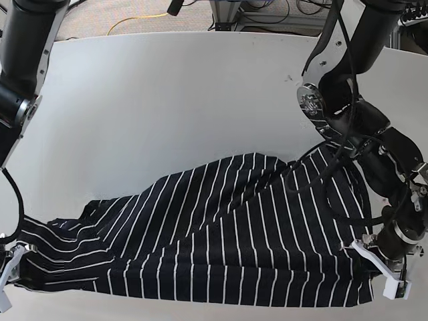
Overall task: Fold the T-shirt properly
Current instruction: 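Lift the shirt with both grippers and sweep it across the table, then lay the shirt flat, pulling both grippers apart along its edge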
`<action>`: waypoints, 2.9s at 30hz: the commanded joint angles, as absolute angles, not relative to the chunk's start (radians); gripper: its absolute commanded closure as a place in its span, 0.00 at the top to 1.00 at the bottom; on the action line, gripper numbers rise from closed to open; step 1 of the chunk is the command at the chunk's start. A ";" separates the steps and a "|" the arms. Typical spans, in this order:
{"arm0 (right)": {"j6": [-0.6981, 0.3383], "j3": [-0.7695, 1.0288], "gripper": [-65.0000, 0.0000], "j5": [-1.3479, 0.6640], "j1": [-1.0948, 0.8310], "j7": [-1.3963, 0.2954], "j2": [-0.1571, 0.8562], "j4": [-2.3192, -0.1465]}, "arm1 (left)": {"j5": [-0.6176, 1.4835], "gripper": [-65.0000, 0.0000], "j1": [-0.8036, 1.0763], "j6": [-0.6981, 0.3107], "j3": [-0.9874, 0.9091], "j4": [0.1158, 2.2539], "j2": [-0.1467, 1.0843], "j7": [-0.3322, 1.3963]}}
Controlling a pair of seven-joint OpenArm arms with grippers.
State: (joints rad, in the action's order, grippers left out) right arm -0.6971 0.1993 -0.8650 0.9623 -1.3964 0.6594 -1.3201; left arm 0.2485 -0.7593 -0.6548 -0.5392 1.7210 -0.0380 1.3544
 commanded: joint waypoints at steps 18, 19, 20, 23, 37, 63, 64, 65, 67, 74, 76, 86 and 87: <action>-0.698 -0.041 0.00 -0.888 1.306 -1.396 0.746 -1.199 | 0.266 0.01 -1.098 -0.661 -0.576 1.748 0.120 1.396; -0.698 -0.024 0.00 -0.889 1.306 -1.396 0.746 -1.201 | 0.266 0.01 -1.066 -0.661 -0.576 1.751 0.119 1.396; -0.698 -0.005 0.00 -0.889 1.306 -1.396 0.746 -1.201 | 0.266 0.01 -1.041 -0.661 -0.576 1.758 0.119 1.396; -0.698 0.081 0.00 -0.889 1.254 -1.396 0.745 -1.201 | 0.268 0.01 -0.949 -0.662 -0.576 1.793 0.114 1.396; -0.698 0.269 0.00 -1.018 0.837 -1.396 0.740 -1.201 | 0.346 0.01 -0.590 -0.662 -0.607 1.853 0.114 1.396; -0.698 0.584 0.00 -1.018 0.119 -1.396 0.618 -1.425 | 0.344 0.01 0.016 -0.698 -0.657 1.906 0.114 1.396; -0.698 0.584 0.00 -1.018 0.111 -1.396 0.616 -1.426 | 0.344 0.01 0.025 -0.698 -0.656 1.906 0.114 1.396; -0.698 0.584 0.00 -1.018 0.087 -1.396 0.615 -1.428 | 0.344 0.01 0.051 -0.698 -0.656 1.906 0.114 1.396; -0.698 0.588 0.00 -1.018 0.044 -1.396 0.613 -1.428 | 0.344 0.01 0.088 -0.698 -0.656 1.908 0.114 1.396; -0.698 0.588 0.00 -1.018 -0.015 -1.391 0.578 -1.428 | 0.343 0.02 0.145 -0.698 -0.656 1.906 0.114 1.396; -0.698 0.588 0.00 -1.018 -0.015 -1.392 0.570 -1.428 | 0.344 0.02 0.148 -0.698 -0.656 1.906 0.114 1.396; -0.698 0.584 0.00 -1.018 -0.015 -1.392 0.561 -1.428 | 0.344 0.26 0.183 -0.698 -0.615 1.906 0.113 1.396; -0.698 0.584 0.00 -1.018 -0.015 -1.392 0.555 -1.428 | 0.344 0.29 0.189 -0.698 -0.611 1.906 0.113 1.396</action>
State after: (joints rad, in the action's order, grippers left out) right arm -0.6975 0.5762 -0.9997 -0.0296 -1.4132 0.5327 -1.4120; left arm 0.3504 0.1860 -0.6971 -0.6079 1.8877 0.0952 1.3964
